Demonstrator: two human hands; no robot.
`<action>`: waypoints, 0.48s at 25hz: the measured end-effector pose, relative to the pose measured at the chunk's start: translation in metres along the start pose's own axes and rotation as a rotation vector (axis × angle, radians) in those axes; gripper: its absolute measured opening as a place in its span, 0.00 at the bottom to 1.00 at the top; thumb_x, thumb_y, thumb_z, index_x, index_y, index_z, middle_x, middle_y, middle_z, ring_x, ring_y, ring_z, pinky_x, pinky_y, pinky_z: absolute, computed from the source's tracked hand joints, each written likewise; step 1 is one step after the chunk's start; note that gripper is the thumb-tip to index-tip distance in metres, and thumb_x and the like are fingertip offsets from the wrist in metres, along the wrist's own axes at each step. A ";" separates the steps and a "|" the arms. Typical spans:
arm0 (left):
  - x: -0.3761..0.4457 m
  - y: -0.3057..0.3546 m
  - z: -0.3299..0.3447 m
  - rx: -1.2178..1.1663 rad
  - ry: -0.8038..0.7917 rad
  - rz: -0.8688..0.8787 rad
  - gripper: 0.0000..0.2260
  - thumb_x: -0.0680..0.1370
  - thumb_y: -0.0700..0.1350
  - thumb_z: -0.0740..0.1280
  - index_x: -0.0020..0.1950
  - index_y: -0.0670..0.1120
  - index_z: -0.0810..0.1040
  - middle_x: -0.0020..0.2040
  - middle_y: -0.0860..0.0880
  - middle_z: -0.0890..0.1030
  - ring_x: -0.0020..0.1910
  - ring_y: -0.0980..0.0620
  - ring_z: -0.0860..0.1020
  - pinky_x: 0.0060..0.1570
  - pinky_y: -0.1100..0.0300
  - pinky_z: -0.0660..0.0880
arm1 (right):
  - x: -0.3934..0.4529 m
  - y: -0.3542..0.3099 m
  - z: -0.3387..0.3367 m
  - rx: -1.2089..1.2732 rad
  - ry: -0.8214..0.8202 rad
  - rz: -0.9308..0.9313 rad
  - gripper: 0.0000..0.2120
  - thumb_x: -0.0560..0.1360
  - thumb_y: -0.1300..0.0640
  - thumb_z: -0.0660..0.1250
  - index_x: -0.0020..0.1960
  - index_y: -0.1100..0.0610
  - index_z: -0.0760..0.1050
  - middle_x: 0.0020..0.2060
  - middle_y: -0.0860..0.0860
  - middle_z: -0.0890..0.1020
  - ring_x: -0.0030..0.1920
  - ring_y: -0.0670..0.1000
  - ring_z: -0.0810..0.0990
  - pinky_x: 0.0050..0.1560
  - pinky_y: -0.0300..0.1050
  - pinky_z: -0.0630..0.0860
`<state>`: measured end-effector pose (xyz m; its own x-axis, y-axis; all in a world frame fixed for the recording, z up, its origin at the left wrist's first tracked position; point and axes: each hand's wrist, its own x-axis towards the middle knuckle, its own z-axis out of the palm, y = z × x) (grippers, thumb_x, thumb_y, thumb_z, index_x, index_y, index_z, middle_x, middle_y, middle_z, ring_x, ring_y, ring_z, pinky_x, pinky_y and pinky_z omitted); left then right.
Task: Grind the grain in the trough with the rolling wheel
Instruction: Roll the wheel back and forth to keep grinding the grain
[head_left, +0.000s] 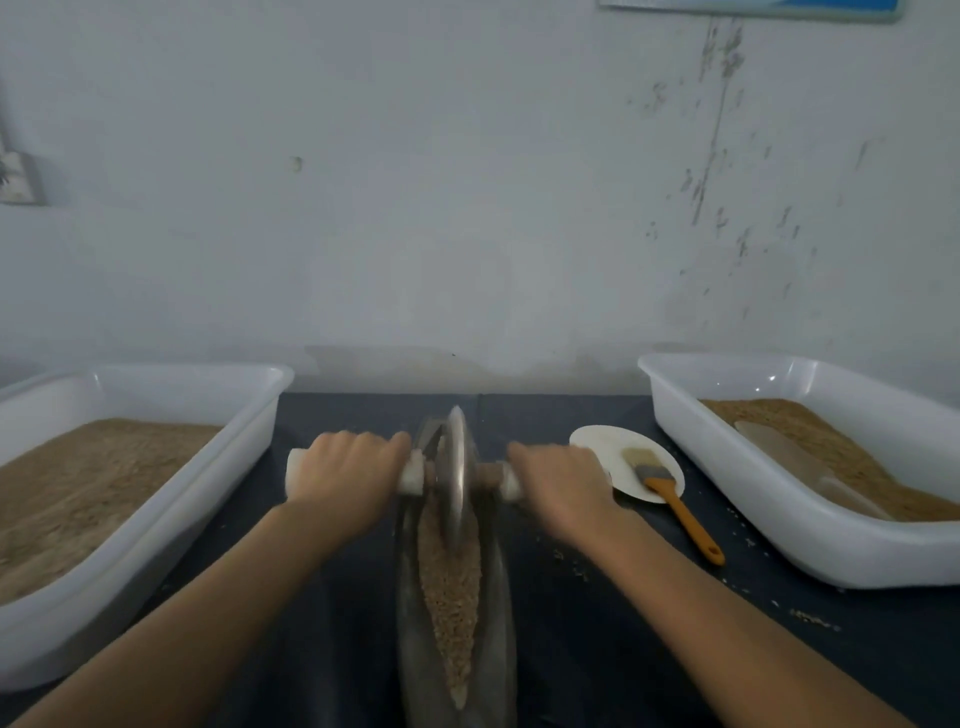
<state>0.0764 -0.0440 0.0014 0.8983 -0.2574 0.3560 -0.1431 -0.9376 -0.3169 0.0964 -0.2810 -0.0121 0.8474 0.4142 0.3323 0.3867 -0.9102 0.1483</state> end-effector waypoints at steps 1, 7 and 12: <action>-0.022 0.002 -0.004 -0.025 -0.012 0.042 0.14 0.73 0.51 0.67 0.53 0.56 0.63 0.46 0.54 0.78 0.45 0.50 0.78 0.39 0.57 0.64 | -0.023 -0.001 -0.004 0.062 -0.045 -0.034 0.12 0.72 0.49 0.67 0.51 0.48 0.67 0.46 0.51 0.81 0.46 0.57 0.80 0.43 0.50 0.73; -0.082 -0.002 -0.020 -0.216 -0.276 0.048 0.18 0.68 0.62 0.64 0.48 0.66 0.56 0.42 0.61 0.73 0.37 0.60 0.67 0.39 0.58 0.62 | -0.070 -0.010 -0.038 -0.002 -0.174 -0.155 0.11 0.72 0.55 0.64 0.45 0.46 0.61 0.44 0.49 0.78 0.43 0.57 0.78 0.36 0.49 0.64; -0.011 -0.010 0.020 -0.201 0.027 -0.029 0.17 0.73 0.56 0.67 0.44 0.60 0.57 0.40 0.57 0.74 0.36 0.57 0.71 0.37 0.61 0.64 | 0.012 -0.013 -0.022 -0.211 0.050 -0.088 0.10 0.73 0.60 0.66 0.54 0.55 0.70 0.47 0.53 0.81 0.45 0.58 0.80 0.38 0.48 0.67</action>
<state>0.0768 -0.0270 -0.0172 0.8924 -0.2335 0.3862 -0.2002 -0.9717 -0.1250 0.0935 -0.2638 0.0103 0.7928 0.4957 0.3546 0.3688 -0.8534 0.3685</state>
